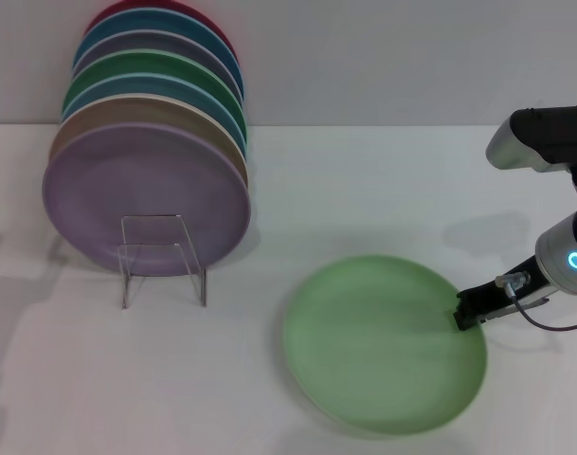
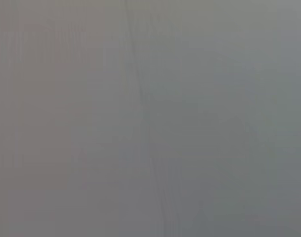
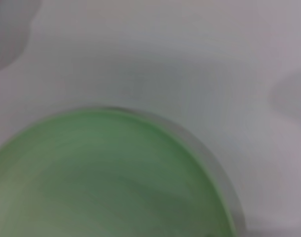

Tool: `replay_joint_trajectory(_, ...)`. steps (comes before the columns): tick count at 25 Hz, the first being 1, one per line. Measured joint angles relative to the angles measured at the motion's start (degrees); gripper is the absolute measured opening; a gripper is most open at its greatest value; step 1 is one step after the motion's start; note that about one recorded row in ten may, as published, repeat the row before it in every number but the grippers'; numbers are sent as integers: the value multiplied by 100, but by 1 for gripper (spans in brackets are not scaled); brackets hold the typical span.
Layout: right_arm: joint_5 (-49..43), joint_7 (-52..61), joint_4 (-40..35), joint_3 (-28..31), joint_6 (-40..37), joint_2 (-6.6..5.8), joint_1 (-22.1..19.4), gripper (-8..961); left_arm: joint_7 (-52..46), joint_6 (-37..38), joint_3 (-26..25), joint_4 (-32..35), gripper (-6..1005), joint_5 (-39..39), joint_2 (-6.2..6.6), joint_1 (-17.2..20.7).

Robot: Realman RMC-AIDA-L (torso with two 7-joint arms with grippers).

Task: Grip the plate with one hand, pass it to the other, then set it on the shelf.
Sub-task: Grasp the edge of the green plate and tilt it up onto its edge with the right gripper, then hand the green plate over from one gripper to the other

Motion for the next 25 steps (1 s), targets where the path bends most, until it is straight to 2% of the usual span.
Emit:
replay_joint_trajectory(5,87,-105,441,-94,-11,23,-204,66,-16,22,59,-156,772,-1,0,25)
replay_joint_trajectory(6,302,-193,838,-129,-20,29,-401,62,-61,28,62,-210,772,-1,4,28)
replay_joint_trajectory(7,302,-193,838,-129,-20,29,-401,59,-61,28,62,-210,771,-1,4,28)
replay_joint_trajectory(10,543,-268,1451,-135,-35,31,-718,48,-302,31,124,-342,770,0,33,34)
replay_joint_trajectory(11,569,-276,1840,-133,-68,30,-935,44,-445,21,212,-448,770,-1,61,33)
replay_joint_trajectory(19,587,-444,2225,-129,-269,31,-1399,18,-625,-52,439,-980,767,0,123,62)
replay_joint_trajectory(20,596,-554,2356,-167,-357,41,-1494,18,-744,-86,537,-1110,767,-1,170,84)
replay_joint_trajectory(21,639,-870,2652,-318,-625,48,-1748,18,-1071,-323,840,-1505,767,-3,364,176)
replay_joint_trajectory(22,639,-870,2652,-318,-625,48,-1748,18,-1214,-491,950,-1697,766,14,444,222)
replay_joint_trajectory(24,721,-1282,2974,-553,-1189,47,-2150,18,-1658,-1119,1308,-2470,766,-2,814,385)
replay_joint_trajectory(25,791,-1508,3067,-630,-1472,48,-2338,18,-1881,-1639,1504,-3042,765,7,1069,463)
